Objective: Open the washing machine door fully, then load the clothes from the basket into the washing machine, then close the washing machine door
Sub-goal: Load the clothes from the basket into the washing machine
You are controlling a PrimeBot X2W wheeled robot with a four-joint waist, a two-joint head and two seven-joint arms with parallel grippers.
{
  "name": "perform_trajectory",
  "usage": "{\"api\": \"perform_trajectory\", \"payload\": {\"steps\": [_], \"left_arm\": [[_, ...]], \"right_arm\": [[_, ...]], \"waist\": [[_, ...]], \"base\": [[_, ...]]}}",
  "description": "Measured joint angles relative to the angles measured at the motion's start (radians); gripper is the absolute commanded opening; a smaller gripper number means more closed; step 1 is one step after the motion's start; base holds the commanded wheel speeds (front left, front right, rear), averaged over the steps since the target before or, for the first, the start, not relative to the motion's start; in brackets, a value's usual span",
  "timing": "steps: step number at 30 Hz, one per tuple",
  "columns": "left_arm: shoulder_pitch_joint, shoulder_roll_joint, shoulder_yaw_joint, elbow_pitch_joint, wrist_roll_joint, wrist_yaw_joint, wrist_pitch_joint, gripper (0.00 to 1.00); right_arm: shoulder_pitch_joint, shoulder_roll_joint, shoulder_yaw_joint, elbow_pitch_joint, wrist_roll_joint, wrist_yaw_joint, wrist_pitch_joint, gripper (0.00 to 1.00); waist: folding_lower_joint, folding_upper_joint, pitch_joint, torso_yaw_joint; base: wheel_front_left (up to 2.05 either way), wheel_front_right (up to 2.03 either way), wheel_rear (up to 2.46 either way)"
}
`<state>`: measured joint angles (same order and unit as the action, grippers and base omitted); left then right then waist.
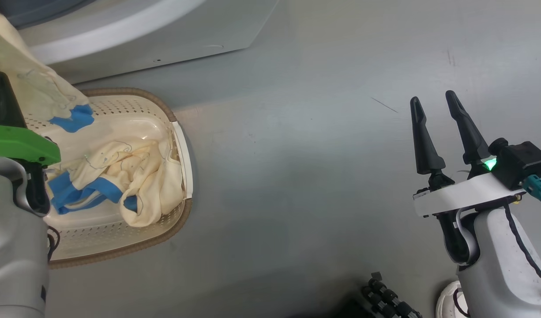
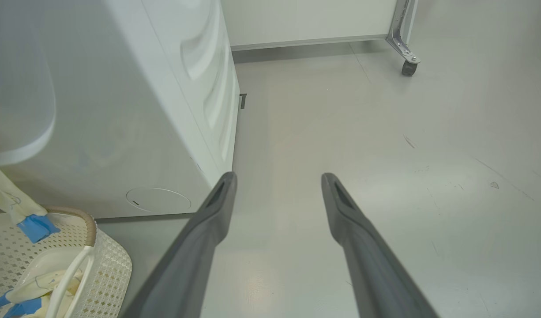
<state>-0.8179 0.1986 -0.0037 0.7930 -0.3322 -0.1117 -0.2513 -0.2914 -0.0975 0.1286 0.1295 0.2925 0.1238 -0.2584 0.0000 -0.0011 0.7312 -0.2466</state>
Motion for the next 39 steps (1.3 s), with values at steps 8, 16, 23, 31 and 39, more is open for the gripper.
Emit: {"api": "perform_trajectory", "payload": {"steps": [8, 16, 23, 31, 39], "left_arm": [[0.001, -0.026, 0.029, -0.038, -0.021, 0.0, 0.0, 0.0], [0.023, -0.081, 0.032, -0.156, -0.054, -0.009, 0.0, 0.0], [0.051, -0.085, -0.007, -0.229, -0.046, -0.01, 0.0, 0.0], [0.042, -0.07, -0.062, -0.293, -0.026, -0.01, -0.005, 0.0], [-0.072, 0.0, -0.046, -0.251, 0.011, -0.01, 0.023, 0.0]], "right_arm": [[0.0, 0.002, -0.003, 0.007, -0.001, 0.0, 0.0, 1.0], [0.002, 0.006, -0.012, 0.02, -0.001, 0.0, 0.0, 1.0], [0.006, 0.012, 0.007, 0.032, -0.001, 0.0, 0.0, 1.0], [0.031, 0.016, 0.02, 0.035, 0.001, 0.0, 0.0, 1.0], [0.033, 0.027, 0.058, 0.041, 0.008, 0.0, 0.0, 1.0]], "waist": [[0.0, 0.0, -0.022, 0.01], [0.0, 0.0, -0.057, 0.024], [0.0, 0.0, -0.092, 0.031], [0.0, 0.0, -0.121, 0.021], [0.0, 0.0, -0.116, -0.016]], "base": [[0.0, 0.0, 0.0], [0.0, 0.0, 0.0], [0.0, 0.0, 0.0], [0.0, 0.0, 0.0], [0.0, 0.0, 0.0]]}}
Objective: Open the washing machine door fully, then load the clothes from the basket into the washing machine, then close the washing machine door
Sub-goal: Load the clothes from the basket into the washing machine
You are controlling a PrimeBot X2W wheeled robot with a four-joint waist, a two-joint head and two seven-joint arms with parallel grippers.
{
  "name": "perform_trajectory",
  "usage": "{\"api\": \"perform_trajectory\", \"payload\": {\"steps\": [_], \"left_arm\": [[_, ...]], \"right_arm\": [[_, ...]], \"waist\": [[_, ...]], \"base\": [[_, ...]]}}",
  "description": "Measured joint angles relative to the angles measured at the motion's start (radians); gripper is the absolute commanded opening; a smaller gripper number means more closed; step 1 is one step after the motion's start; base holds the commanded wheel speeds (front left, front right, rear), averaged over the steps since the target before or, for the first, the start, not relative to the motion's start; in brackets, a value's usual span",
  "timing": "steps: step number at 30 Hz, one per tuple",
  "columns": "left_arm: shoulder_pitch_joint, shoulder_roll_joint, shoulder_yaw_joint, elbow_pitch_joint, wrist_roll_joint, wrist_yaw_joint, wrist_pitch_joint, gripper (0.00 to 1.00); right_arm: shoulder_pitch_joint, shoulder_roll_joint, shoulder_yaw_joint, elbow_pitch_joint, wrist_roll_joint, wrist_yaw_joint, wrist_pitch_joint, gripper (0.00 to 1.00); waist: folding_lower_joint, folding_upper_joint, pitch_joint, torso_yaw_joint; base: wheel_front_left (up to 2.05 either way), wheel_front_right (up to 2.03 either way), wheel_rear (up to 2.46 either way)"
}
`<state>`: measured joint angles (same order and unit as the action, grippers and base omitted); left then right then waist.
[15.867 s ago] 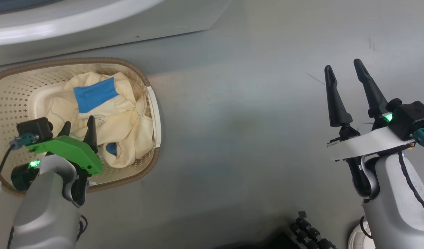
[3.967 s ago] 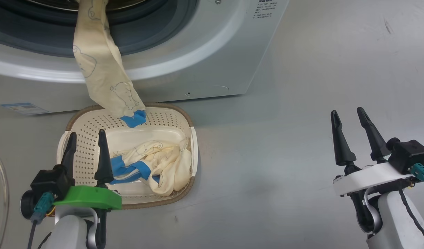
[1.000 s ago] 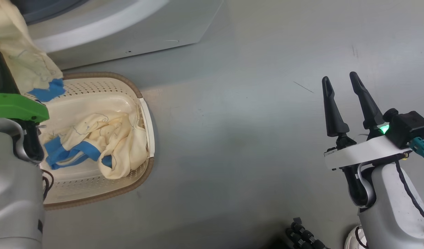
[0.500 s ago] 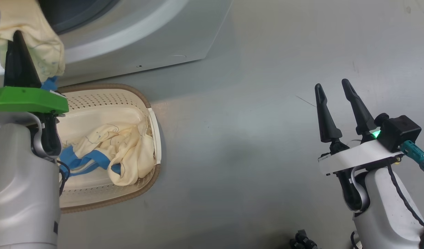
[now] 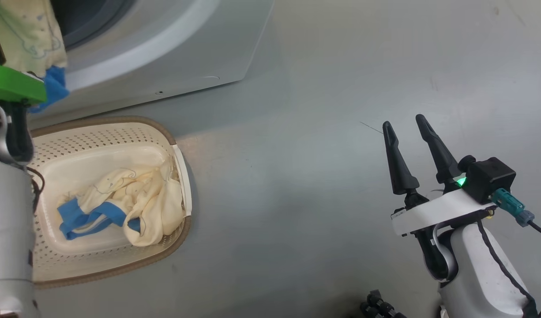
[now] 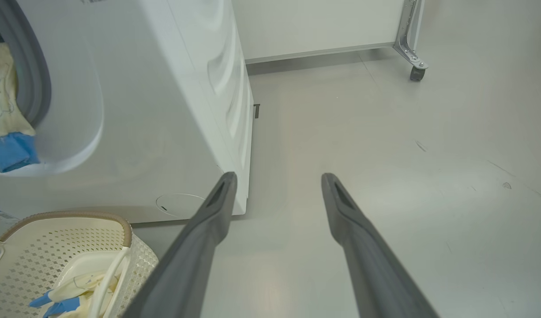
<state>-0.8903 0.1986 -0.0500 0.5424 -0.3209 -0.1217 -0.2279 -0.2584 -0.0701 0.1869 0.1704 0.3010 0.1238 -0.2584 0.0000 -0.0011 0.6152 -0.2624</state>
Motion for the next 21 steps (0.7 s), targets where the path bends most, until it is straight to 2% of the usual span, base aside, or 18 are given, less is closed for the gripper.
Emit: {"api": "perform_trajectory", "payload": {"steps": [6, 14, 21], "left_arm": [[-0.079, 0.054, 0.021, 0.057, 0.014, 0.003, 0.027, 0.0], [-0.193, 0.122, 0.033, 0.122, 0.044, 0.028, 0.061, 0.0], [-0.311, 0.132, 0.039, 0.141, 0.055, 0.034, 0.066, 0.0]], "right_arm": [[0.001, 0.005, 0.03, 0.008, 0.008, 0.0, 0.0, 1.0], [0.013, 0.007, 0.072, 0.016, 0.012, 0.0, 0.0, 1.0], [0.028, 0.008, 0.076, 0.017, 0.017, 0.0, 0.0, 1.0]], "waist": [[0.0, 0.0, 0.005, -0.04], [0.0, 0.0, 0.021, -0.098], [0.0, 0.0, 0.057, -0.127]], "base": [[0.0, 0.0, 0.0], [0.0, 0.0, 0.0], [0.0, 0.0, 0.0]]}}
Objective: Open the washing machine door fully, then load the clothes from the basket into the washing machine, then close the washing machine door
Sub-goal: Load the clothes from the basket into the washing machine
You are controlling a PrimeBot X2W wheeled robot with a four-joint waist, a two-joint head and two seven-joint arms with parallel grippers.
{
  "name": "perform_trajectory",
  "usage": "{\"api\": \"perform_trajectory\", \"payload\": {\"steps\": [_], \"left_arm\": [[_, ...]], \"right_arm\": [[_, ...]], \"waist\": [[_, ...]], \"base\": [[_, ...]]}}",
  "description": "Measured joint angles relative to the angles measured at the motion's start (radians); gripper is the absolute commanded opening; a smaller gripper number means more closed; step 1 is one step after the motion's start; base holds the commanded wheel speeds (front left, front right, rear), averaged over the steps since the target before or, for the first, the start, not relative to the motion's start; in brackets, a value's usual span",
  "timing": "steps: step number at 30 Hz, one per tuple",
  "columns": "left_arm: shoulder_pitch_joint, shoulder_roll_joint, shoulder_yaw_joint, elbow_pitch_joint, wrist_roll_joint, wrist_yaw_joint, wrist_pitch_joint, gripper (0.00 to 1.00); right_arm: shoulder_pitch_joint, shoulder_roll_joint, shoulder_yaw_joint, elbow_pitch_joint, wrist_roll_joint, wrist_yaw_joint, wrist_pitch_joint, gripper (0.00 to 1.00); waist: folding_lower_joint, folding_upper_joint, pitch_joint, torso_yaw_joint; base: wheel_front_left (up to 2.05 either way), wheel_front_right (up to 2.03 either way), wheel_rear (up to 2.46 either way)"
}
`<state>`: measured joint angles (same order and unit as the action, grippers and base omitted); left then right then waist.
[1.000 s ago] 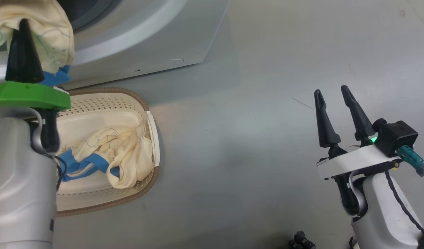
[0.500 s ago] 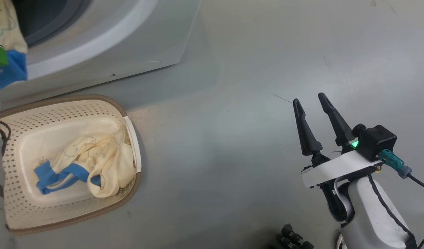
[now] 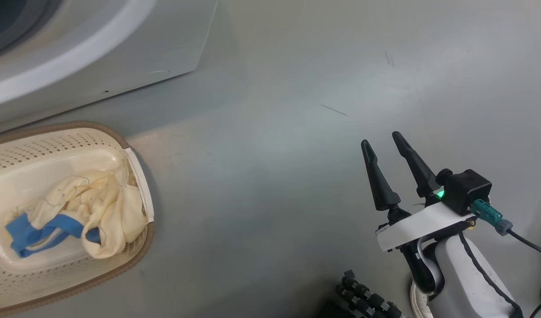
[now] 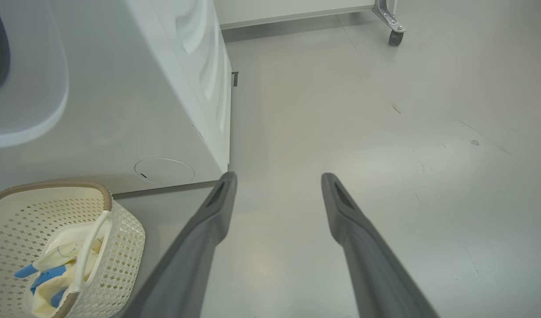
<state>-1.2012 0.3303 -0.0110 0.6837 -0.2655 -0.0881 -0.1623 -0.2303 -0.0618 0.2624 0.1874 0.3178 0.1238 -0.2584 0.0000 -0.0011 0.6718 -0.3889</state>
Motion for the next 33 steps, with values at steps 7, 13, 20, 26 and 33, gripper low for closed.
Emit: {"api": "perform_trajectory", "payload": {"steps": [7, 13, 20, 26, 33], "left_arm": [[-0.131, 0.014, 0.051, -0.017, -0.005, 0.052, -0.063, 0.0], [-0.102, 0.016, 0.014, 0.076, 0.015, 0.047, -0.064, 0.0], [-0.093, 0.018, -0.011, 0.144, 0.046, 0.048, -0.064, 0.33], [-0.087, 0.019, -0.032, 0.235, 0.072, 0.058, -0.044, 1.0], [-0.081, 0.009, -0.044, 0.314, 0.081, 0.081, -0.005, 1.0]], "right_arm": [[-0.002, 0.002, -0.003, -0.008, 0.002, 0.0, 0.0, 1.0], [-0.009, 0.006, -0.01, -0.007, 0.003, 0.0, 0.0, 1.0], [-0.023, 0.007, -0.007, -0.004, 0.009, 0.0, 0.0, 1.0], [-0.023, 0.008, -0.002, 0.011, 0.009, 0.0, 0.0, 1.0], [-0.02, 0.007, -0.008, 0.019, 0.009, 0.0, 0.0, 1.0]], "waist": [[0.0, 0.0, 0.045, -0.013], [0.0, 0.0, 0.075, -0.011], [0.0, 0.0, 0.076, -0.005], [0.0, 0.0, 0.052, -0.002], [0.0, 0.0, 0.014, 0.002]], "base": [[0.0, 0.0, 0.0], [0.0, 0.0, 0.0], [0.0, 0.0, 0.0], [0.0, 0.0, 0.0], [0.0, 0.0, 0.0]]}}
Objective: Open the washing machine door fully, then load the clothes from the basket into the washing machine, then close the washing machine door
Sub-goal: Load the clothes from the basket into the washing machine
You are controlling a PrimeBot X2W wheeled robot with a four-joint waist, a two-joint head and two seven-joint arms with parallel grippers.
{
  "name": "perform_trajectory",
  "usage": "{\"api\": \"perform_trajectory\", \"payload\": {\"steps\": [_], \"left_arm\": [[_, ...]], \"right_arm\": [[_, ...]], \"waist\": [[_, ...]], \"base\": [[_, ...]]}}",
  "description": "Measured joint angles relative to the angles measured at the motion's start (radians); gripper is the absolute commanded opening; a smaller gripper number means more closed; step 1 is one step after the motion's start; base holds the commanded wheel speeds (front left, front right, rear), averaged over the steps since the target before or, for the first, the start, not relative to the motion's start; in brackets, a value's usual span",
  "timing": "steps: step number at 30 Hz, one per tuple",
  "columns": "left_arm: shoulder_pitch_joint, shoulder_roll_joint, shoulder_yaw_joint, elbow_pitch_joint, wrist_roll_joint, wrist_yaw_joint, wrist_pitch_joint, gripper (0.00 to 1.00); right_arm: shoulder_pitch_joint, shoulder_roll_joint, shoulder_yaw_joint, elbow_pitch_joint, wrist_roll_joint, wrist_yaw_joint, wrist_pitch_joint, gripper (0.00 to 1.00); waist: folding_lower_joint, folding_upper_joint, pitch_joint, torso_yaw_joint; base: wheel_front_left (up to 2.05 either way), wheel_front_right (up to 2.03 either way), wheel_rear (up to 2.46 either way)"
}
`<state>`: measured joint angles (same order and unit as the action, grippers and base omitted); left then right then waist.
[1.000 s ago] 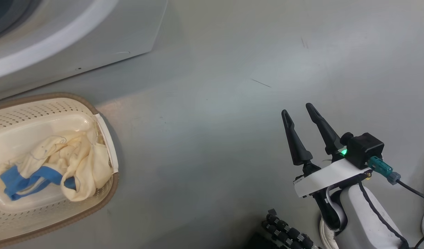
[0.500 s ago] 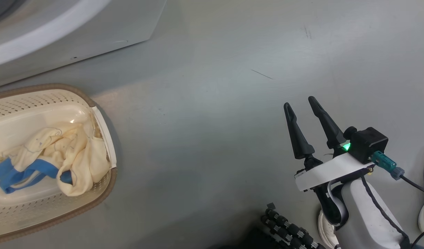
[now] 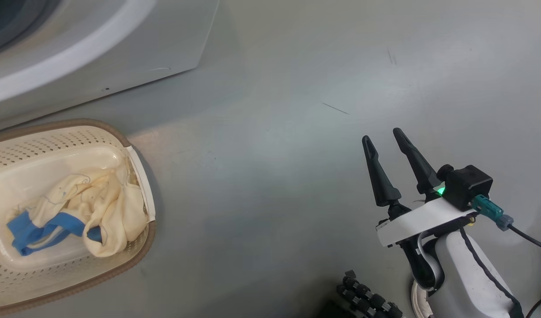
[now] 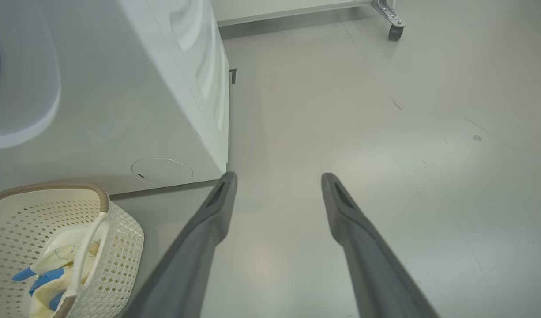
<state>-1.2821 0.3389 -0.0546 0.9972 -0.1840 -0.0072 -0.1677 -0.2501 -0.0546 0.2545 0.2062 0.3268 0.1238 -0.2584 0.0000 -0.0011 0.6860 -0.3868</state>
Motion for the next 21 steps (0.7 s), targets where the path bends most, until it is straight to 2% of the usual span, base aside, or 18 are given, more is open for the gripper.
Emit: {"api": "perform_trajectory", "payload": {"steps": [12, 21], "left_arm": [[0.013, -0.087, -0.013, 0.063, -0.009, 0.007, -0.022, 1.0], [0.094, -0.145, -0.033, 0.105, -0.01, 0.006, -0.052, 1.0]], "right_arm": [[0.001, -0.014, -0.038, 0.002, 0.0, 0.0, 0.0, 1.0], [0.001, -0.024, -0.061, 0.007, -0.001, 0.0, 0.0, 1.0]], "waist": [[0.0, 0.0, -0.059, 0.037], [0.0, 0.0, -0.108, 0.084]], "base": [[0.0, 0.0, 0.0], [0.0, 0.0, 0.0]]}}
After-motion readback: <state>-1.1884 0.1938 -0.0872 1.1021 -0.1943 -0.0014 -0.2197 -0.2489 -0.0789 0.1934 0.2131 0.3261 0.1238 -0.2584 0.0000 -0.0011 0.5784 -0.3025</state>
